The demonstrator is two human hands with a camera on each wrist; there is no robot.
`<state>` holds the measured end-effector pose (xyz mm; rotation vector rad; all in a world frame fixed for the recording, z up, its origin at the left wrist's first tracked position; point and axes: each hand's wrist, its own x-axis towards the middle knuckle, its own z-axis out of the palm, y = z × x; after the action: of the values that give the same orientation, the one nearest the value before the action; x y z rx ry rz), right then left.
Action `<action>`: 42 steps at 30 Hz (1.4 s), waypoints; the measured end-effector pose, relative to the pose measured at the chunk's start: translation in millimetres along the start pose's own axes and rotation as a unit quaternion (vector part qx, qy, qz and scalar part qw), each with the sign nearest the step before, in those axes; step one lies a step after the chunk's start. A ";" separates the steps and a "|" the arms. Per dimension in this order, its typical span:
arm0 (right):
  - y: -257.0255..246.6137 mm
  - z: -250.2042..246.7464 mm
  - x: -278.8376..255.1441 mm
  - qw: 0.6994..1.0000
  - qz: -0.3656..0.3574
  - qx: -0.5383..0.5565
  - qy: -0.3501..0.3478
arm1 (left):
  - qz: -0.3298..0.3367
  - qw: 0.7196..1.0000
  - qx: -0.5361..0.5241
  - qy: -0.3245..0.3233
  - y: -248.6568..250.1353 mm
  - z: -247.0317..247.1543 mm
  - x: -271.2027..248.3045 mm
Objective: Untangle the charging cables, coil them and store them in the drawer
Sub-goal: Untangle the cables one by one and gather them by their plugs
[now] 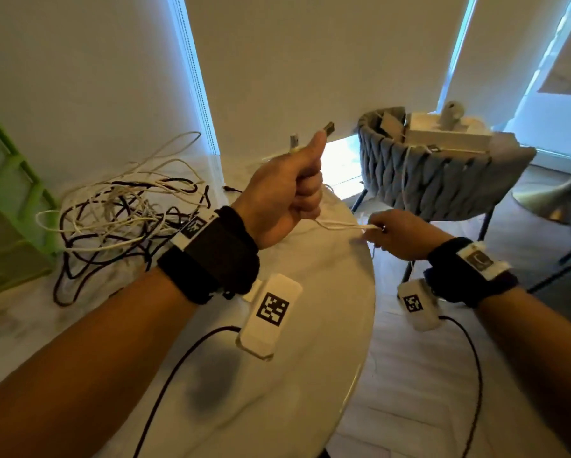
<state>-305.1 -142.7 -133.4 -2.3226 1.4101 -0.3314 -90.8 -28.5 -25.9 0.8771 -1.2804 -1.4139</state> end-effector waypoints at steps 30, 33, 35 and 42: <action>0.7 22.4 -92.5 0.930 -0.078 0.295 -0.206 | -0.046 0.997 -0.046 -0.050 -37.1 32.2 -4.3; 8.9 27.1 -98.4 0.931 -0.054 0.296 -0.205 | -0.047 0.996 -0.056 -0.051 -31.5 31.0 -7.2; 2.8 32.9 -99.4 0.935 -0.036 0.299 -0.189 | -0.052 0.996 -0.056 -0.054 -32.1 29.5 -8.3; -12.1 41.7 -101.1 0.946 -0.001 0.291 -0.139 | -0.065 0.995 -0.062 -0.045 -33.8 24.6 -21.3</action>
<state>-325.6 -39.2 -164.5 -1.8004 1.0005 -0.3476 -115.7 -3.4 -56.8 0.8321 -1.2052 -1.6346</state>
